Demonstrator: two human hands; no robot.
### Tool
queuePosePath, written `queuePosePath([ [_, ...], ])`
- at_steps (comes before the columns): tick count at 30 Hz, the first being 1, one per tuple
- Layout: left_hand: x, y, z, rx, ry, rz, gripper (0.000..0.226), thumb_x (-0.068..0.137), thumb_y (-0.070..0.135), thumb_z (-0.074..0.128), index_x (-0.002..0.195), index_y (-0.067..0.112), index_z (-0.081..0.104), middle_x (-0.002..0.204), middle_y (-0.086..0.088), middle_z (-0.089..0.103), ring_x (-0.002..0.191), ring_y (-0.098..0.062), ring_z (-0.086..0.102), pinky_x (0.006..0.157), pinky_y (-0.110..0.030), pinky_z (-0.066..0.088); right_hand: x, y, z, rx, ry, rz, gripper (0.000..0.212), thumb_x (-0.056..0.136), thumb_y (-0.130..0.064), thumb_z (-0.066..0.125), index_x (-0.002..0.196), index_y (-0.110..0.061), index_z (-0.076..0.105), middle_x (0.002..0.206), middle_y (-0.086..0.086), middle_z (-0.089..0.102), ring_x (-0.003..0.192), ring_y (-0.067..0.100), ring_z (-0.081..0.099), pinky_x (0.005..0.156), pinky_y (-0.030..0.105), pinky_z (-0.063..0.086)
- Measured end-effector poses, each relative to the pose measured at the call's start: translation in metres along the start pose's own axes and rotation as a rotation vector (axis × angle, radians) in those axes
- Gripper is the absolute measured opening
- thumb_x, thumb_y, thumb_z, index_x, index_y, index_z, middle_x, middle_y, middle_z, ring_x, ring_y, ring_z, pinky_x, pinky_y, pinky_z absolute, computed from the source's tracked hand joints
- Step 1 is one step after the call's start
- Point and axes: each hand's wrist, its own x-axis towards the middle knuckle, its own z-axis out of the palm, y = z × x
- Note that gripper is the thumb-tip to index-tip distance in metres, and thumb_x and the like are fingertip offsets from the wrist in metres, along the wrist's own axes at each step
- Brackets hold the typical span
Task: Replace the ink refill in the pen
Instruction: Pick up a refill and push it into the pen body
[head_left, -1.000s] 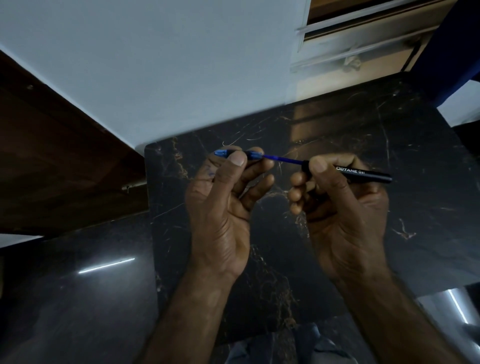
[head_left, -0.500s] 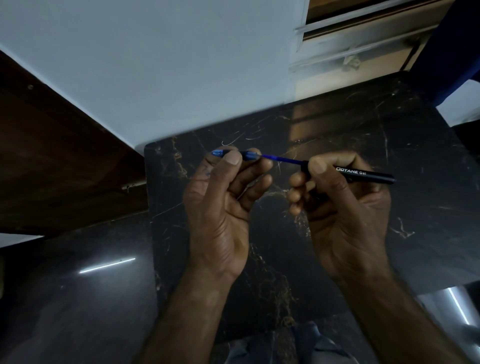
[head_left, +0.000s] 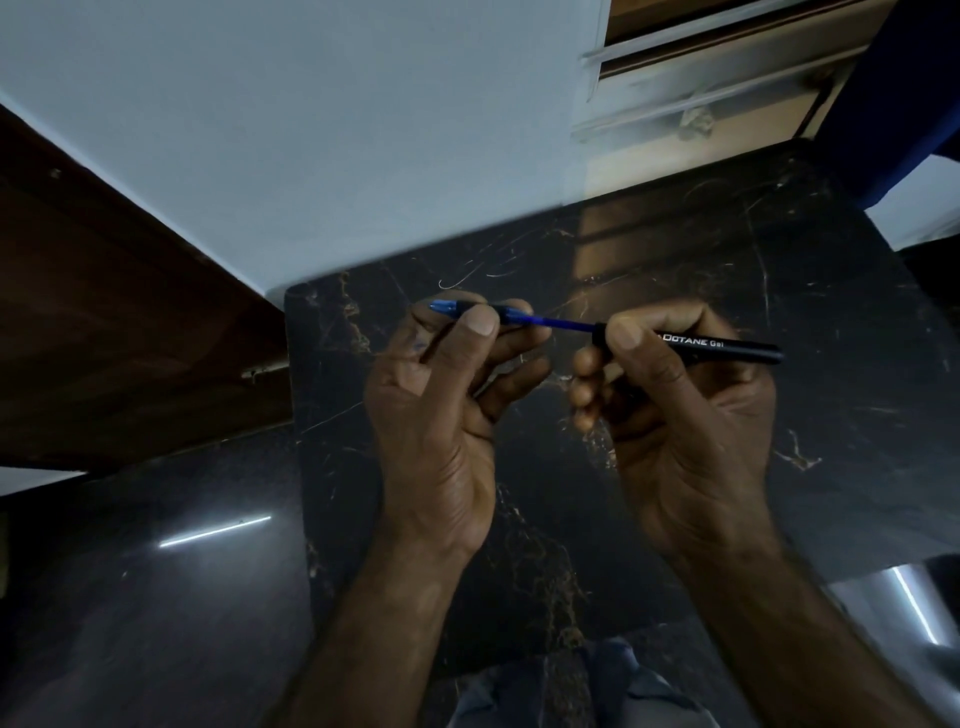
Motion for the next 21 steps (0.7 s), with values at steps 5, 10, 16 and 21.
queuePosePath([
  [5, -0.004, 0.000, 0.003, -0.041, 0.001, -0.010, 0.009, 0.093, 0.012, 0.059, 0.099, 0.013, 0.066, 0.092, -0.006, 0.078, 0.082, -0.017, 0.079, 0.066, -0.023, 0.061, 0.001, -0.003, -0.001, 0.016, 0.010, -0.011, 0.008, 0.090, -0.008, 0.065, 0.092, -0.003, 0.060, 0.075, 0.013, 0.071, 0.059, 0.024, 0.067, 0.052, 0.030, 0.052],
  [10, -0.006, 0.002, 0.005, -0.111, 0.013, -0.066, 0.016, 0.092, 0.018, 0.060, 0.105, 0.010, 0.062, 0.090, -0.004, 0.079, 0.083, -0.015, 0.079, 0.067, -0.022, 0.061, -0.002, -0.006, -0.003, 0.026, 0.007, -0.011, 0.009, 0.090, -0.008, 0.065, 0.092, -0.002, 0.059, 0.075, 0.012, 0.071, 0.059, 0.023, 0.067, 0.051, 0.029, 0.052],
  [16, -0.010, 0.000, 0.006, -0.113, 0.022, -0.065, 0.014, 0.092, 0.018, 0.059, 0.104, 0.013, 0.063, 0.092, -0.003, 0.079, 0.083, -0.015, 0.079, 0.067, -0.022, 0.061, -0.006, -0.008, -0.007, 0.021, 0.008, -0.013, 0.008, 0.091, -0.007, 0.065, 0.092, -0.002, 0.059, 0.075, 0.012, 0.071, 0.059, 0.024, 0.067, 0.052, 0.030, 0.053],
  [21, -0.013, -0.004, 0.007, -0.008, -0.002, 0.002, 0.009, 0.093, 0.015, 0.063, 0.101, 0.015, 0.066, 0.093, -0.002, 0.078, 0.084, -0.014, 0.077, 0.067, -0.022, 0.061, -0.009, -0.012, -0.008, -0.014, 0.001, -0.037, 0.007, 0.091, -0.006, 0.065, 0.093, -0.001, 0.060, 0.075, 0.012, 0.072, 0.060, 0.025, 0.068, 0.052, 0.032, 0.053],
])
